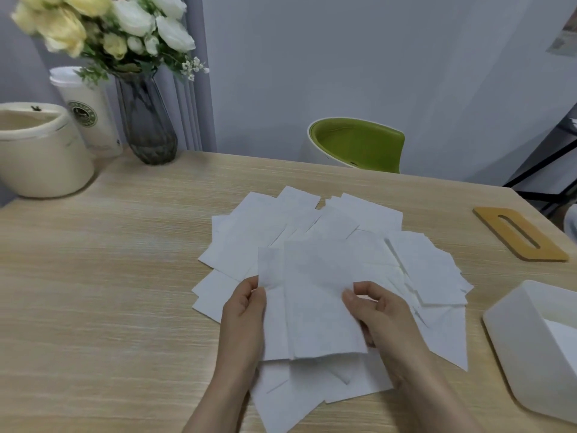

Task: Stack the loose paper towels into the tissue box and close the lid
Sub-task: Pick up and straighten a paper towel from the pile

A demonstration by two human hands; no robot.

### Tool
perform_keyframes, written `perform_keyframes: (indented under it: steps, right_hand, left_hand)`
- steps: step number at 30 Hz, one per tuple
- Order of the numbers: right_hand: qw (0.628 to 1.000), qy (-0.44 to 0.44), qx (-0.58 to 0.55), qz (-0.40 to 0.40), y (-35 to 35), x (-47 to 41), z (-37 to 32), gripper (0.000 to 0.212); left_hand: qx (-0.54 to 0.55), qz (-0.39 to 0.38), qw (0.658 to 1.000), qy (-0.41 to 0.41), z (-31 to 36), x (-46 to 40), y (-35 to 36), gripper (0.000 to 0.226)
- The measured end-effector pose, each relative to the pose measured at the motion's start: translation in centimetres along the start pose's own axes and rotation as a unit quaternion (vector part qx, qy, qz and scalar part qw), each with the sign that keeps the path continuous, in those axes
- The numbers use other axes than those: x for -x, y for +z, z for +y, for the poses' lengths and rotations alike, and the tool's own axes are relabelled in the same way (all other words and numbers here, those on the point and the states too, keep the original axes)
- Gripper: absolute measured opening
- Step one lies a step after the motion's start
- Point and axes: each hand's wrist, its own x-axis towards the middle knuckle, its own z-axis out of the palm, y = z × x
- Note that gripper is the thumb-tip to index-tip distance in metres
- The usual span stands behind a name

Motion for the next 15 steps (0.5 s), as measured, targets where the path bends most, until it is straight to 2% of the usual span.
perform_keyframes:
  steps: [15]
  right_hand:
    - [0.998, -0.027, 0.054, 0.011, 3.1, 0.0, 1.6, 0.007]
  left_hand:
    - [0.025, -0.003, 1.000, -0.011, -0.1, -0.1, -0.2, 0.032]
